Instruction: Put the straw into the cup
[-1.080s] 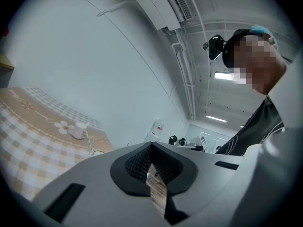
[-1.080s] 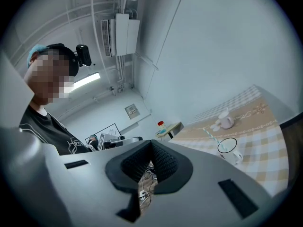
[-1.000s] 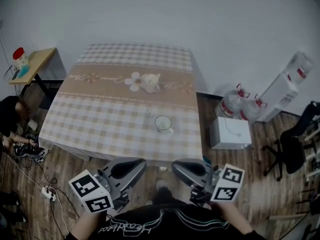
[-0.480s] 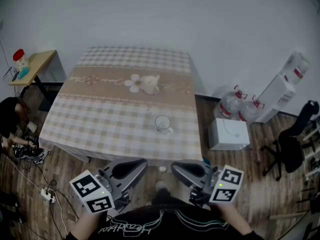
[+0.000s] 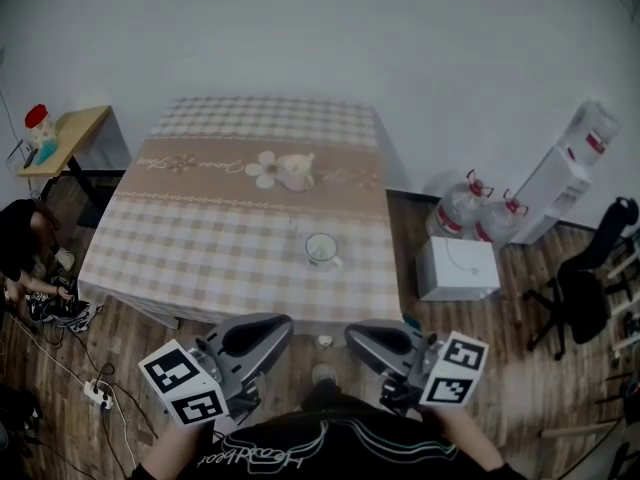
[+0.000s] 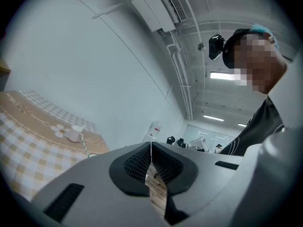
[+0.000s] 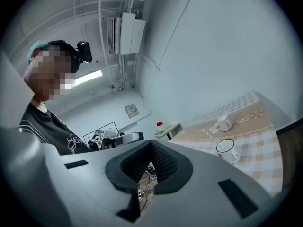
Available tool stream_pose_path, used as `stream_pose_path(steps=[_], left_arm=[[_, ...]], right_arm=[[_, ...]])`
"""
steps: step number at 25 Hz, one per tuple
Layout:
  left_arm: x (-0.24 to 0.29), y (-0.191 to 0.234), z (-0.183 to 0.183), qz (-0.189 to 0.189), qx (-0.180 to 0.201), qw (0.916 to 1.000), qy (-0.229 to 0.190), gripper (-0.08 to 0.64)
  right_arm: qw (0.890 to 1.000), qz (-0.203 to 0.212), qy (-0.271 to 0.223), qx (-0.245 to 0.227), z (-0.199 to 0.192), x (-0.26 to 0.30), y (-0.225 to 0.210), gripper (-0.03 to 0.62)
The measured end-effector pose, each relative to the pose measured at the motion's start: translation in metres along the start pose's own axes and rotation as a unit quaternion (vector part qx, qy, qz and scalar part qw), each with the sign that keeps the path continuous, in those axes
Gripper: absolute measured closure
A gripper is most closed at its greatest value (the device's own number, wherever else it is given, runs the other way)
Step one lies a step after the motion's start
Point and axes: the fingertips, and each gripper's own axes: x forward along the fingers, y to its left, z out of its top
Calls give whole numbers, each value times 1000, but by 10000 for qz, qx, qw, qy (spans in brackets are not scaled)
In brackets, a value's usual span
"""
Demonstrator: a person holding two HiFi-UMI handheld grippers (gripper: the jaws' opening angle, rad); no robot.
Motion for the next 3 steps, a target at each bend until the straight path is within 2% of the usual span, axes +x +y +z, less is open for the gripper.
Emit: stream_pose_path(steps=[3], left_arm=[[7,0,1,-22,-20,10000,-4,561]], right_arm=[[10000,-14,-14,6,2,-3,-6,581]])
